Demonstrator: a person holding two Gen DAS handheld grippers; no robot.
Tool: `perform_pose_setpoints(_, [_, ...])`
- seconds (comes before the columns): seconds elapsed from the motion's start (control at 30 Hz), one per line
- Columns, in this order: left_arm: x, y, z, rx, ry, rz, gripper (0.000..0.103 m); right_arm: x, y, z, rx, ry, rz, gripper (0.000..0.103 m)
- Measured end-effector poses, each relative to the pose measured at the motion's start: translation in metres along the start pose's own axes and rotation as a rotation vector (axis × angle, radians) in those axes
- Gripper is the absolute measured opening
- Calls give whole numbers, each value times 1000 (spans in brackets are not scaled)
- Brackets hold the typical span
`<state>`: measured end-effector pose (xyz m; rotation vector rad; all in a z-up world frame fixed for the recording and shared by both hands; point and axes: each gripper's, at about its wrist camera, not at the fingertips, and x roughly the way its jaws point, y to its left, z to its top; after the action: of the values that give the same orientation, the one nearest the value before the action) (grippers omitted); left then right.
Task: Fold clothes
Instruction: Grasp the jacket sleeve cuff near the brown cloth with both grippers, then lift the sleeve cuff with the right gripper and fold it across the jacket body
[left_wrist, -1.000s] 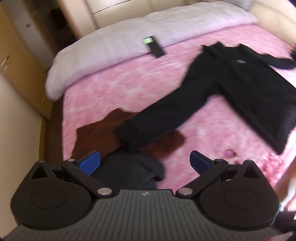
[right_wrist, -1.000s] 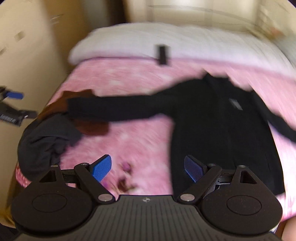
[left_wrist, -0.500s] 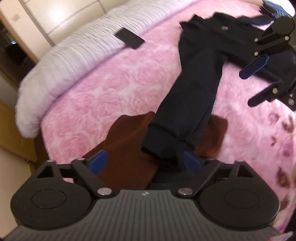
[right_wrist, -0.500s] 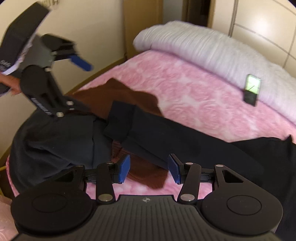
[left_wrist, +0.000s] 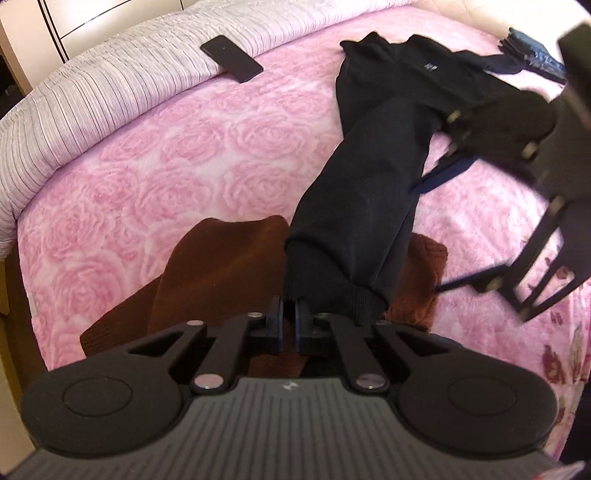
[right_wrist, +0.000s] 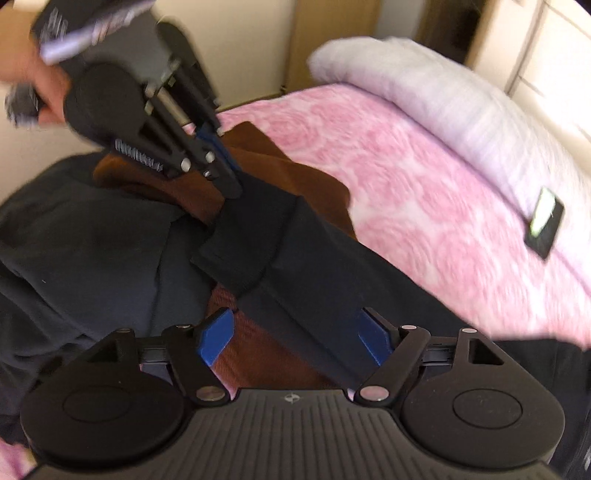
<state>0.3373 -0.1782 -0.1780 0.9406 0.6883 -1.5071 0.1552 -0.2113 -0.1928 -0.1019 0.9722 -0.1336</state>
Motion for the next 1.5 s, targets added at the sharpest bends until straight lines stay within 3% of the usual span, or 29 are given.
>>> perform_pose_setpoints(0.1, [-2,6,0,-28,-19,-27,3,19,17,2,-118,-20,-25,76])
perform_pose_setpoints(0.2, [-5,9,-1,-30,-47,-49,3,35,33,1,-205,-27,-34,68])
perform_pose_setpoints(0.4, [-7,15,-3,-38,-78,-72,3,52,48,7,-284,-98,-66,61])
perform_pose_setpoints(0.5, [-7,17,-4,-39,-78,-63,3,60,50,10,-293,-86,-49,31])
perform_pose_setpoints(0.6, [-10,24,-5,-90,-87,-51,7,52,45,15,-271,-90,-38,18])
perform_pose_setpoints(0.67, [-19,32,-8,-150,-122,-28,40,40,39,17,-240,-95,-29,15])
perform_pose_setpoints(0.73, [-29,40,-11,-203,-161,-5,48,24,32,18,-191,-112,-9,14])
perform_pose_setpoints(0.8, [-27,36,-6,-219,-155,3,48,5,24,20,-138,-154,3,14])
perform_pose_setpoints(1.07, [-16,19,10,-279,-128,32,55,-84,-72,11,247,-356,-91,13])
perform_pose_setpoints(1.3, [40,-74,91,-131,-136,-77,61,-169,-182,-33,556,-504,-175,13])
perform_pose_setpoints(1.4, [62,-116,133,-78,-136,-84,63,-202,-242,-69,670,-564,-227,13])
perform_pose_setpoints(1.5, [88,-154,173,-31,-106,-36,63,-233,-300,-124,780,-604,-294,13])
